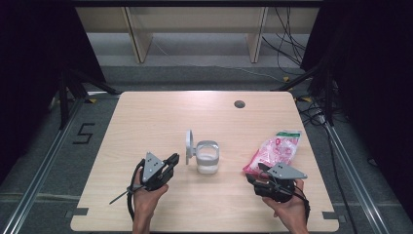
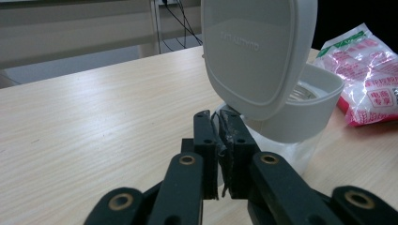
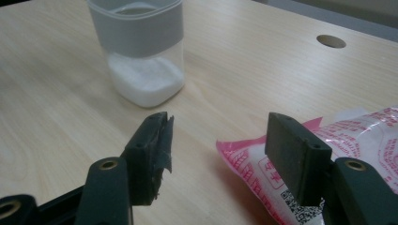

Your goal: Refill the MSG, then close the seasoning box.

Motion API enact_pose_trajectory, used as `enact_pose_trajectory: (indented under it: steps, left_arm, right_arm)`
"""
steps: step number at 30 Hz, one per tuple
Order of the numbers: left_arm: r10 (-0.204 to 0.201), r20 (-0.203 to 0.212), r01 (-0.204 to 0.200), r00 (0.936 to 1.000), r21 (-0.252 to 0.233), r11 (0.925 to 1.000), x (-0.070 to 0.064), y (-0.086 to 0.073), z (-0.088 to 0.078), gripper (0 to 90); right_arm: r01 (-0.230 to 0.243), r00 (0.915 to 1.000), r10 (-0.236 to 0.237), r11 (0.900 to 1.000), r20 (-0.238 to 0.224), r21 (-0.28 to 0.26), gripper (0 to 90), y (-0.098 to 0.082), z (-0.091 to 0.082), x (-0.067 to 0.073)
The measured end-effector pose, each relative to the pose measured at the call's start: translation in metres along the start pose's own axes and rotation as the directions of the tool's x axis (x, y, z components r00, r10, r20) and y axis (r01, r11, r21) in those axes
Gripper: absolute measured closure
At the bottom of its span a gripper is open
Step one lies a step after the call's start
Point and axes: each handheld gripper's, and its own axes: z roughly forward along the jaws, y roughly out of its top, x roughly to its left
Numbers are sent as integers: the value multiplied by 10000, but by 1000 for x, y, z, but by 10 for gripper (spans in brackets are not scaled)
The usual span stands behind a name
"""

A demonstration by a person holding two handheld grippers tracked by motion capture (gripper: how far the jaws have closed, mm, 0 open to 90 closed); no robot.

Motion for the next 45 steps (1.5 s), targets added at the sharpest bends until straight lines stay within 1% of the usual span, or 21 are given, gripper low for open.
enact_pose_trajectory:
  steps: [1, 6, 9, 10, 11, 12, 13, 15, 17, 18, 21, 24, 28, 29, 33, 34, 37, 38, 39, 44, 45]
  left_arm:
    - [85, -7, -85, 10000, 25, 10000, 0, 1, 0, 862]
    - [200, -103, -199, 9997, 38, 9998, 1, 5, 0, 891]
    - [439, -32, -439, 9990, 28, 9990, 1, 10, 0, 892]
    - [462, -46, -462, 9989, 57, 9989, 0, 12, 0, 892]
    - [462, -46, -462, 9989, 57, 9989, 0, 12, 0, 892]
    - [538, -11, -537, 9986, 42, 9985, 1, 15, 0, 893]
    - [529, 7, -529, 9986, 52, 9986, 0, 15, 1, 893]
    - [520, 154, -519, 9985, -20, 9986, 0, 18, 2, 893]
    - [589, 167, -589, 9981, 0, 9983, 0, 19, 3, 893]
    - [592, 188, -592, 9981, -38, 9982, -1, 20, 4, 893]
    - [748, 189, -749, 9970, 44, 9972, -2, 22, 3, 893]
    - [737, 208, -738, 9971, 57, 9973, -2, 23, 4, 893]
    - [713, 274, -716, 9971, 75, 9974, -3, 24, 5, 893]
    - [760, 298, -762, 9967, 55, 9971, -2, 24, 5, 893]
    - [687, 344, -688, 9970, 32, 9976, -3, 26, 6, 893]
    - [795, 311, -799, 9963, 118, 9967, -4, 27, 5, 893]
    - [886, 377, -894, 9953, 183, 9958, -3, 29, 5, 893]
    - [875, 422, -884, 9953, 205, 9959, -3, 29, 6, 893]
    - [802, 453, -812, 9957, 217, 9965, -3, 29, 6, 893]
    - [911, 464, -922, 9948, 213, 9955, -3, 32, 9, 893]
    - [952, 486, -964, 9943, 228, 9951, -3, 33, 10, 893]
  right_arm:
    - [153, 9998, -154, 9999, 84, 72, 409, 0, -1, 1]
    - [53, 10000, -53, 9999, 35, 89, 409, -3, -1, 6]
    - [348, 9994, -348, 9994, 3, 49, 409, -4, 0, 7]
    - [314, 9993, -312, 9995, -183, 97, 409, -5, 1, 8]
    - [122, 9999, -120, 9996, -100, 263, 409, -6, -1, 11]
    - [596, 9981, -594, 9981, -152, 140, 409, -7, 1, 9]
    - [635, 9980, -635, 9979, -79, 98, 410, -7, 1, 9]
    - [388, 9988, -380, 9989, -305, 267, 410, -7, 0, 12]
    - [523, 9985, -520, 9985, -175, 166, 409, -8, 0, 12]
    - [308, 9992, -299, 9990, -259, 315, 410, -8, -1, 15]
    - [569, 9982, -565, 9982, -200, 179, 409, -10, -1, 13]
    - [401, 9985, -387, 9985, -386, 377, 409, -11, -2, 14]
    - [516, 9974, -498, 9981, -519, 341, 409, -12, -2, 15]
    - [549, 9979, -538, 9981, -363, 278, 409, -12, -3, 15]
    - [362, 9988, -350, 9987, -349, 346, 409, -14, -5, 18]
    - [480, 9980, -465, 9982, -418, 355, 409, -14, -5, 17]
    - [293, 9980, -269, 9987, -566, 416, 409, -15, -4, 19]
    - [636, 9968, -615, 9971, -507, 408, 409, -15, -5, 18]
    - [662, 9966, -643, 9971, -511, 365, 409, -15, -5, 18]
    - [490, 9971, -459, 9975, -605, 505, 408, -16, -4, 20]
    - [472, 9979, -454, 9982, -459, 369, 408, -16, -4, 20]
